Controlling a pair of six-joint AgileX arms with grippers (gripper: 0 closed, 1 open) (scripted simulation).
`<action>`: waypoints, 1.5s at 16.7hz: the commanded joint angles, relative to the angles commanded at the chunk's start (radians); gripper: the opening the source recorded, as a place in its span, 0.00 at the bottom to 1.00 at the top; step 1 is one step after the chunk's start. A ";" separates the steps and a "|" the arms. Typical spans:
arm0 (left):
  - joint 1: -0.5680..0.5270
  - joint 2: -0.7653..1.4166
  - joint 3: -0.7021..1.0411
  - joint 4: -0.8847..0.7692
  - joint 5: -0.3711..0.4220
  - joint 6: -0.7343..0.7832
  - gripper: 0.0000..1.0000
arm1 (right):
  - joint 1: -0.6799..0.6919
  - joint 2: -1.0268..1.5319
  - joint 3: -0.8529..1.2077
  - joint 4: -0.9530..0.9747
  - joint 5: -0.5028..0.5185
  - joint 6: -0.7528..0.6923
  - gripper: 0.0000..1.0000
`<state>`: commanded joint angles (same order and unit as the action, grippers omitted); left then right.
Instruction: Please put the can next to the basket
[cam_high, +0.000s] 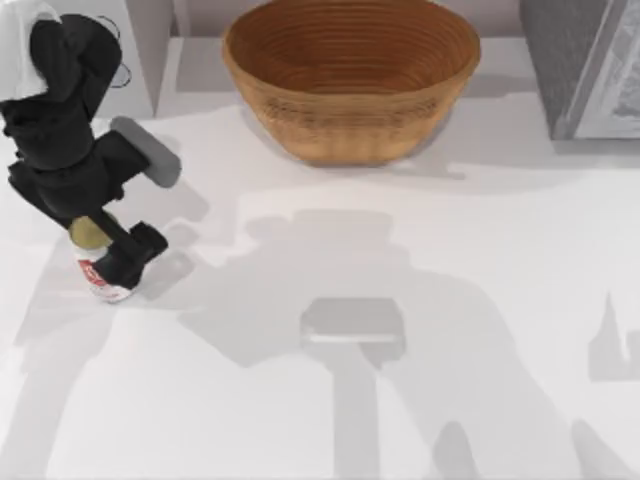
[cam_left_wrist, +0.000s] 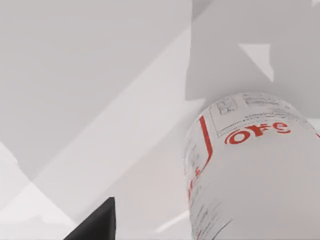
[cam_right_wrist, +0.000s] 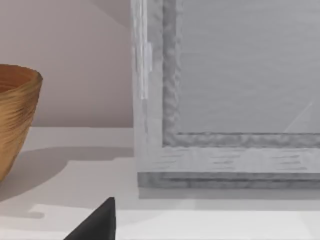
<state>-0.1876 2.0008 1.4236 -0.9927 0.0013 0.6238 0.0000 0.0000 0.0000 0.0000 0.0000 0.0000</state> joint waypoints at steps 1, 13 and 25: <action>0.000 0.000 0.000 0.000 0.000 0.000 0.92 | 0.000 0.000 0.000 0.000 0.000 0.000 1.00; 0.000 0.000 0.000 0.000 0.000 0.000 0.02 | 0.000 0.000 0.000 0.000 0.000 0.000 1.00; -0.017 0.012 0.022 -0.010 0.000 -0.033 0.00 | 0.000 0.000 0.000 0.000 0.000 0.000 1.00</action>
<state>-0.2049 2.0128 1.4461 -1.0030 0.0017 0.5909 0.0000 0.0000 0.0000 0.0000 0.0000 0.0000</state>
